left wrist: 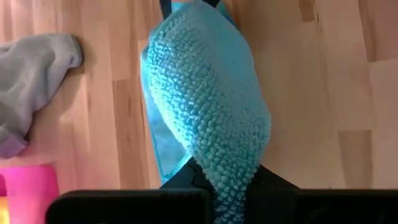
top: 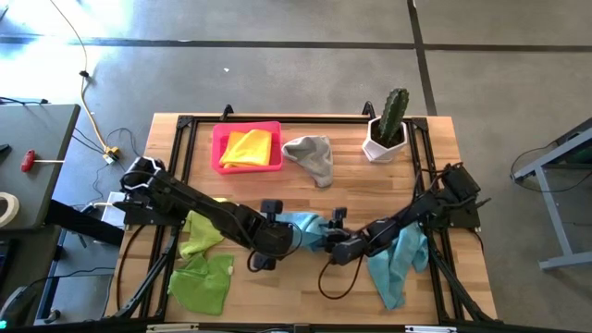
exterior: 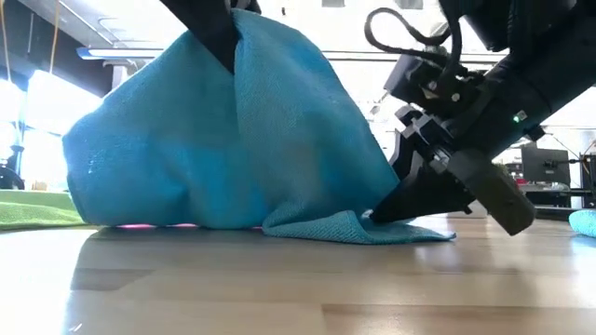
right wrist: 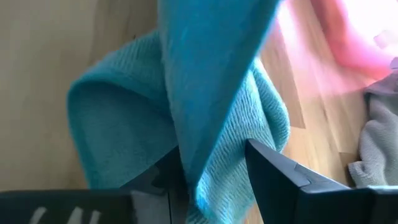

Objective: Fold microfiber towels
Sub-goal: Fold the top blue towel on the table

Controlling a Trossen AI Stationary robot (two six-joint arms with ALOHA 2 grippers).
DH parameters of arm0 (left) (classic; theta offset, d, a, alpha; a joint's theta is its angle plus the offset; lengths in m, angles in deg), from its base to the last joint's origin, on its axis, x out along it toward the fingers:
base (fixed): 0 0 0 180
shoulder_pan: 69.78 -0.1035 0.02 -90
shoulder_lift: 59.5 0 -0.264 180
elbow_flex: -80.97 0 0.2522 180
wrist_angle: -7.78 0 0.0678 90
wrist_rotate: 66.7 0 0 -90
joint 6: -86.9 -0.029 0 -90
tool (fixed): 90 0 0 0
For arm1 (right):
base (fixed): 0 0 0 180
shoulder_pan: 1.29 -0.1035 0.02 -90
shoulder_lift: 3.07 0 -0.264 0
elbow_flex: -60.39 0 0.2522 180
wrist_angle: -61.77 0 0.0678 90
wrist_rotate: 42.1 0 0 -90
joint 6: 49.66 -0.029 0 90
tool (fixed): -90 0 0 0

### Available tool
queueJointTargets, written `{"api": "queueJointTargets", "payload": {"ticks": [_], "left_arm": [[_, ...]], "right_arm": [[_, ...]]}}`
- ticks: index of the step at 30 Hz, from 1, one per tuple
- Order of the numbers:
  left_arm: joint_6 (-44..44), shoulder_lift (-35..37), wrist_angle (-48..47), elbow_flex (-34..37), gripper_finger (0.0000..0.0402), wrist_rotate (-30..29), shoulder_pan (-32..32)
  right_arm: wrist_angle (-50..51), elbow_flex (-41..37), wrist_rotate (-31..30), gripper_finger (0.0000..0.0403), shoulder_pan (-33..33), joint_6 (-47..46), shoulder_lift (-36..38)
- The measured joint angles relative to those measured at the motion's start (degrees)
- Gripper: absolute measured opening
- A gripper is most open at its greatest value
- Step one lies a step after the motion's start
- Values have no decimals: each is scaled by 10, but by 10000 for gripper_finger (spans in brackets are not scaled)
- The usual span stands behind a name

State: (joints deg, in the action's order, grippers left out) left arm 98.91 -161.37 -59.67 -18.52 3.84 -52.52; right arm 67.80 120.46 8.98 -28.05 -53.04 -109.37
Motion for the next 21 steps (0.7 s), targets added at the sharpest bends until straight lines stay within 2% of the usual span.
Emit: {"api": "queueJointTargets", "payload": {"ticks": [5,16,21], "left_arm": [[0,13,-2,0,5,-9,0],[8,14,-13,0,5,-6,0],[29,14,-31,0,5,-4,2]], "right_arm": [[2,0,1,127,5,11,0],[4,0,6,41,5,23,2],[41,0,28,4,5,16,53]]}}
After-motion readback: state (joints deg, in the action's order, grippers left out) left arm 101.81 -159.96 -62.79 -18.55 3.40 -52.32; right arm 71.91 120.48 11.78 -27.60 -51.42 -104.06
